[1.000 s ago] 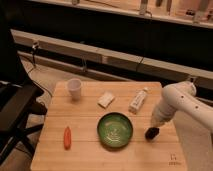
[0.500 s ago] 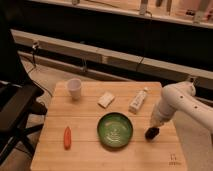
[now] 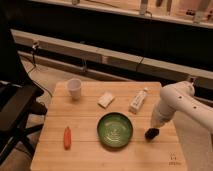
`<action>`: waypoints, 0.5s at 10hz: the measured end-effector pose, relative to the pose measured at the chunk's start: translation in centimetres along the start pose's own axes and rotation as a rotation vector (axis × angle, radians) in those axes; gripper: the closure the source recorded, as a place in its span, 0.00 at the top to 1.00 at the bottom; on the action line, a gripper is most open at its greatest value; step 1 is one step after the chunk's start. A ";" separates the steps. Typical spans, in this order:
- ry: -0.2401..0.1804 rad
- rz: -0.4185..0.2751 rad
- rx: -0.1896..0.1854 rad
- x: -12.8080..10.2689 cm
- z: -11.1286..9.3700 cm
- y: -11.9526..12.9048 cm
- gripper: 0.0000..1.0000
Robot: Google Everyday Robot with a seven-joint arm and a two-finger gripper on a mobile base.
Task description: Knock the eraser over
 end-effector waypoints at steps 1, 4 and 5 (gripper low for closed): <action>0.000 -0.001 -0.011 0.2 0.4 0.3 0.00; -0.022 -0.006 -0.031 0.9 1.1 1.2 0.00; -0.029 -0.003 -0.023 1.2 1.3 1.6 0.00</action>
